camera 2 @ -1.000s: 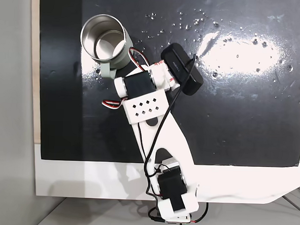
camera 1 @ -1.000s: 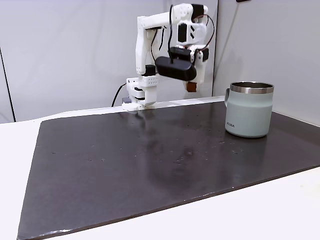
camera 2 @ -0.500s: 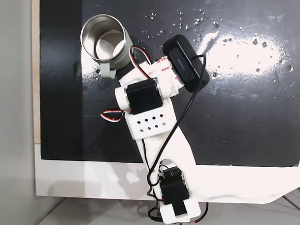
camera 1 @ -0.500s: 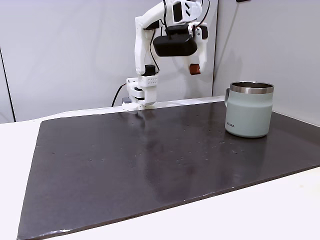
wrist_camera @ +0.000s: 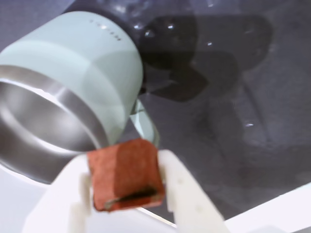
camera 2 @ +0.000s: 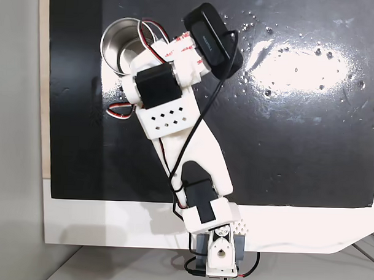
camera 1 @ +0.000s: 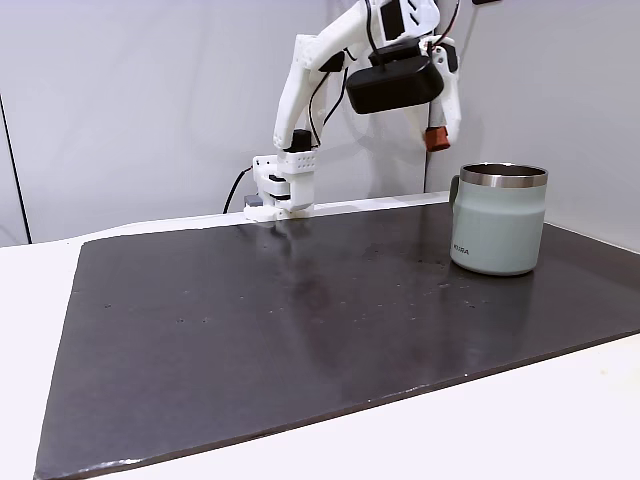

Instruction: Grasp a cube and put it in the cup.

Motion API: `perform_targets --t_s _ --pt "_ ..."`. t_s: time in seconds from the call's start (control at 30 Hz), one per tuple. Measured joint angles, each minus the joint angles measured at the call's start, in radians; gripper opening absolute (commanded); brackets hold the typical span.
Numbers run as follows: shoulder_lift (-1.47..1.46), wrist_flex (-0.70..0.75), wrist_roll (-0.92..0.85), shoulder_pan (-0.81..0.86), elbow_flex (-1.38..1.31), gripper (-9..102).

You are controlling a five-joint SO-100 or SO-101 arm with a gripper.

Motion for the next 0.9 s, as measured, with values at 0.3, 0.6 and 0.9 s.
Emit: perform_targets --t_s 0.3,0.6,0.9 --pt "-0.164 0.000 0.055 -0.112 -0.242 1" --pt "-0.224 0.002 0.107 -0.155 -0.333 1" --pt "-0.287 -0.002 0.112 -0.109 -0.425 2"
